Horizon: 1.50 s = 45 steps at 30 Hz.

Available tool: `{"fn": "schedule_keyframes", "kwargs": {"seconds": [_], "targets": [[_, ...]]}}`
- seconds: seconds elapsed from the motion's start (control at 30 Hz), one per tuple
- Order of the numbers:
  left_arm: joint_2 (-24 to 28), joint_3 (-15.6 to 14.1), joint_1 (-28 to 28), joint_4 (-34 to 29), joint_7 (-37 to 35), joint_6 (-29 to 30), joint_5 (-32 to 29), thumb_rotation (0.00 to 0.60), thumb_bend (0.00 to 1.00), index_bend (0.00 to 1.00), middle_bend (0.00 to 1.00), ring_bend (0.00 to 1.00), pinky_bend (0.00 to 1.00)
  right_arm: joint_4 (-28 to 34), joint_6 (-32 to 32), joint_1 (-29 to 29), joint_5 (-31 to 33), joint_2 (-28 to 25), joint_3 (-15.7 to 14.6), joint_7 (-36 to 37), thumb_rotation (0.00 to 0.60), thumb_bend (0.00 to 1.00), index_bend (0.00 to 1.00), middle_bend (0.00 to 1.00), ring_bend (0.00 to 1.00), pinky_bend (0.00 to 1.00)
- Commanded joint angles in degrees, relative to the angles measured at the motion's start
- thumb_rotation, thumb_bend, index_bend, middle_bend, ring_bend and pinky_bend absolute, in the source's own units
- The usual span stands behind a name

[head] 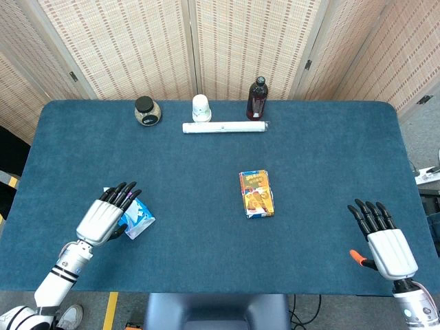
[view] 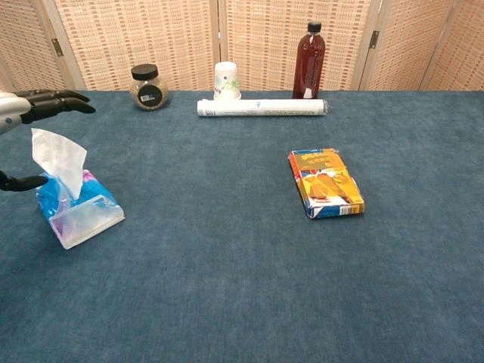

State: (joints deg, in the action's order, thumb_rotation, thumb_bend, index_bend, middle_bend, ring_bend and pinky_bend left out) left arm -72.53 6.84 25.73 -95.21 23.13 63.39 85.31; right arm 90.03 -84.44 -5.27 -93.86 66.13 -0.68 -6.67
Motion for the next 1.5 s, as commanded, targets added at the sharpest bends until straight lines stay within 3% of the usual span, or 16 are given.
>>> {"fn": "schedule_keyframes", "kwargs": {"seconds": [0.03, 0.67, 0.97, 1.2, 1.5], "targets": [[-1.23, 0.84, 1.89, 0.42, 2.52, -1.95, -2.47, 0.600, 0.38, 0.14, 0.00, 0.00, 0.22, 0.01, 0.12, -0.06, 0.10, -0.04, 0.03, 0.08, 0.600, 0.06, 0.00, 0.00, 0.00, 0.01], [-1.98, 1.53, 6.89, 4.95, 9.50, -6.88, -12.93, 0.600, 0.44, 0.22, 0.00, 0.00, 0.22, 0.16, 1.31, -0.48, 0.41, 0.17, -0.21, -0.52, 0.600, 0.06, 0.00, 0.00, 0.00, 0.01], [-2.40, 0.31, 7.50, 6.80, 8.45, -7.14, -14.38, 0.600, 0.56, 0.50, 0.00, 0.02, 0.24, 0.37, 1.57, -0.58, 0.24, -0.01, -0.46, -0.25, 0.600, 0.06, 0.00, 0.00, 0.00, 0.01], [-2.10, -0.67, 7.58, 6.99, 7.80, -6.00, -13.47, 0.600, 0.62, 0.59, 0.04, 0.03, 0.24, 0.41, 1.84, -0.68, 0.29, -0.01, -0.54, -0.36, 0.600, 0.06, 0.00, 0.00, 0.00, 0.01], [-0.19, -0.96, 7.66, 4.61, 7.90, -4.42, -13.05, 0.600, 0.64, 0.62, 0.07, 0.05, 0.25, 0.58, 1.77, -0.66, 0.09, -0.07, -0.70, -0.45, 0.600, 0.06, 0.00, 0.00, 0.00, 0.01]]}}
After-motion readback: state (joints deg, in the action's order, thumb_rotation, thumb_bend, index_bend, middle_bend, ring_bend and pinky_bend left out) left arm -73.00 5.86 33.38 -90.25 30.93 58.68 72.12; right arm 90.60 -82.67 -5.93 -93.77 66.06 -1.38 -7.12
